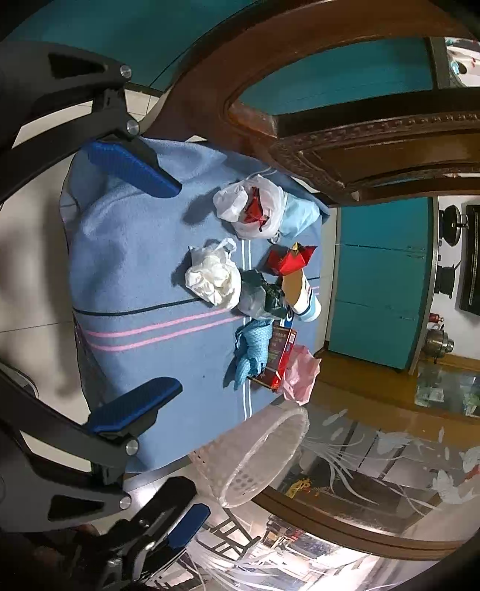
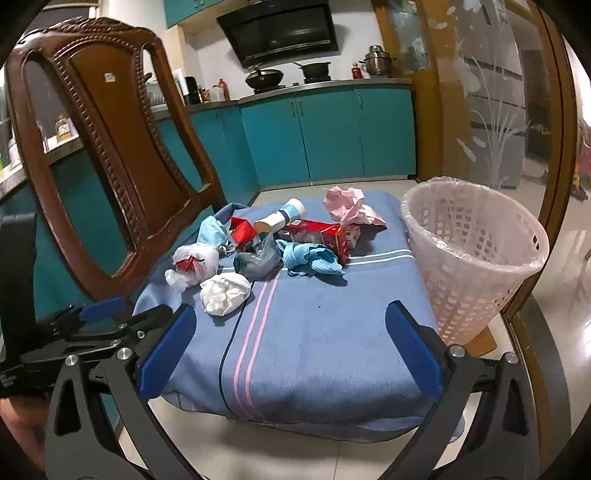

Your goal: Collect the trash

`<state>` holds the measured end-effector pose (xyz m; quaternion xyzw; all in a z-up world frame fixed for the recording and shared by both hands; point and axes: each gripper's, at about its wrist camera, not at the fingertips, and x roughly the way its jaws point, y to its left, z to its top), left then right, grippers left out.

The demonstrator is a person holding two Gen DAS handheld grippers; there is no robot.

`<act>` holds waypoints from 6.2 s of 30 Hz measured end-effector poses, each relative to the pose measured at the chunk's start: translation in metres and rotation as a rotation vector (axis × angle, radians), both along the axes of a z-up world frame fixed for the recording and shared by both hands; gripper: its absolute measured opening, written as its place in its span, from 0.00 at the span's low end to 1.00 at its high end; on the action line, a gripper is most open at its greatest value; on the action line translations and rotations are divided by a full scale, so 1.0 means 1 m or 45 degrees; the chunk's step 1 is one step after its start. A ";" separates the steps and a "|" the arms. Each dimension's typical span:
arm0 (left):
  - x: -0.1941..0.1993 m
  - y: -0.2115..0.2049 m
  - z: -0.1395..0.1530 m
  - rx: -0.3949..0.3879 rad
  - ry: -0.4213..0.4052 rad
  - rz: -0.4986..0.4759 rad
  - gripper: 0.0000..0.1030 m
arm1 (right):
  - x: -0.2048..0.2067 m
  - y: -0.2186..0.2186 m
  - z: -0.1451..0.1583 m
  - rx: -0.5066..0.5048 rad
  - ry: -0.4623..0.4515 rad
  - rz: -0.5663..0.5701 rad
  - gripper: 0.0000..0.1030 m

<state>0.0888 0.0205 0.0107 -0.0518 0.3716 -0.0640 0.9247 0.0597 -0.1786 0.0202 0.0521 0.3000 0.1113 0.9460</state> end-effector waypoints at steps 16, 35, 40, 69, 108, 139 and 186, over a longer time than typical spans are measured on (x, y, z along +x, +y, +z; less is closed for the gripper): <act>0.003 -0.010 -0.004 0.011 0.009 -0.022 0.95 | 0.000 -0.006 0.003 0.004 -0.009 -0.003 0.97; 0.005 -0.008 -0.008 0.007 0.026 -0.010 0.95 | -0.001 -0.006 0.003 0.005 -0.009 -0.003 0.97; 0.008 -0.006 -0.009 0.023 0.016 0.016 0.95 | 0.000 -0.006 0.003 0.006 -0.008 -0.004 0.97; 0.156 0.023 -0.041 0.085 0.127 0.369 0.15 | 0.049 -0.005 -0.013 -0.041 0.093 0.000 0.97; 0.033 0.001 0.035 0.035 -0.198 0.017 0.14 | 0.043 -0.011 0.024 -0.047 -0.072 -0.021 0.26; 0.040 -0.007 0.018 0.050 -0.132 0.053 0.14 | 0.042 -0.007 0.019 -0.080 -0.049 0.035 0.26; 0.039 -0.007 0.015 0.051 -0.122 0.052 0.14 | 0.046 -0.009 0.016 -0.101 -0.045 0.033 0.27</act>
